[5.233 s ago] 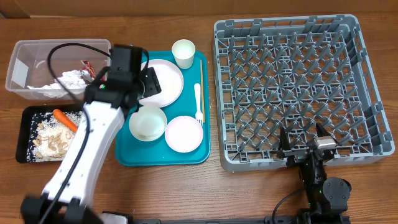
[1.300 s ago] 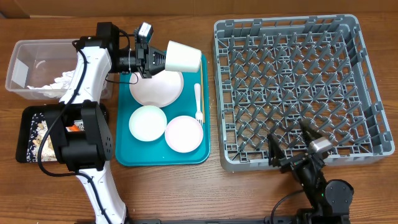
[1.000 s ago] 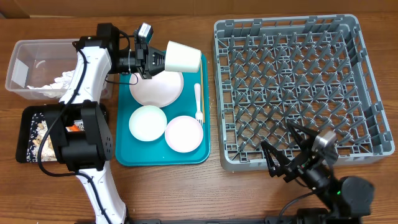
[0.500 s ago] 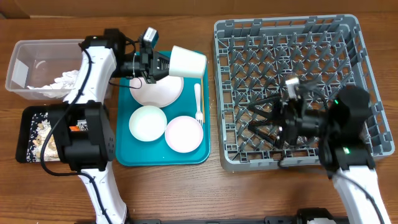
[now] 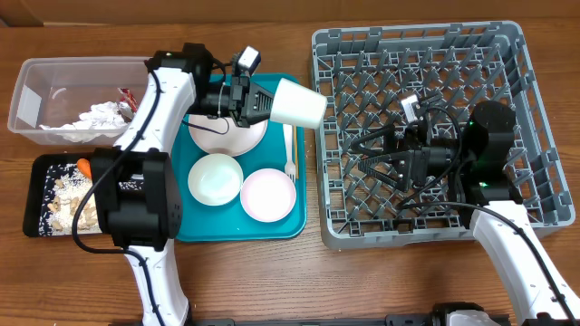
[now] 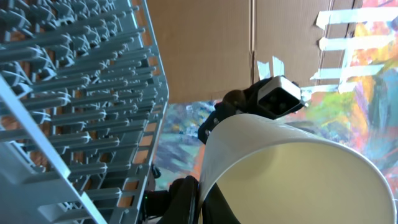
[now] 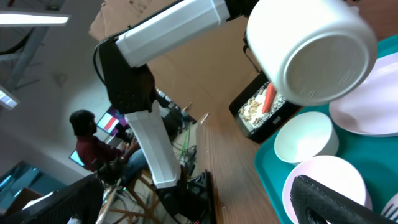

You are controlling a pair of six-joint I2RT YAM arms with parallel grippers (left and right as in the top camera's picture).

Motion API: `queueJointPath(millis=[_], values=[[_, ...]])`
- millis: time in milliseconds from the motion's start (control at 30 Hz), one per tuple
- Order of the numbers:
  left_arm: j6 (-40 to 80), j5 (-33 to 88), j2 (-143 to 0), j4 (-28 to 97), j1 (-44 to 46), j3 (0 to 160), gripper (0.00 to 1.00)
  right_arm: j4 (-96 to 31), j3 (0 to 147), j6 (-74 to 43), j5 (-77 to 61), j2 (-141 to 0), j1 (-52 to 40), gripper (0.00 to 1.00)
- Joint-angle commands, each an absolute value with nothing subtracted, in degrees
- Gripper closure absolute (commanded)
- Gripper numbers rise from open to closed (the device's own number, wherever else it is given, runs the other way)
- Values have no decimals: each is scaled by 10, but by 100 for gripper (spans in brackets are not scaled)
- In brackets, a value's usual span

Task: Sort waste into correct bins and load items into the dishwasher rack
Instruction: 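Raise the right gripper over the rack and reach toward the held cup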

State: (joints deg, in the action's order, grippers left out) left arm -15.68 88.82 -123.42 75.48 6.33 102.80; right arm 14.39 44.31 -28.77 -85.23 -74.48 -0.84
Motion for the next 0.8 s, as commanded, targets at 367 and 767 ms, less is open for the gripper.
queueJointPath(millis=[367, 767], values=[[-189, 905, -1215, 765, 95, 1038, 96, 147, 454, -280, -695, -749, -8, 0], [-189, 905, -1215, 766, 113, 1038, 96, 153, 454, -231, -682, -794, -17, 0]])
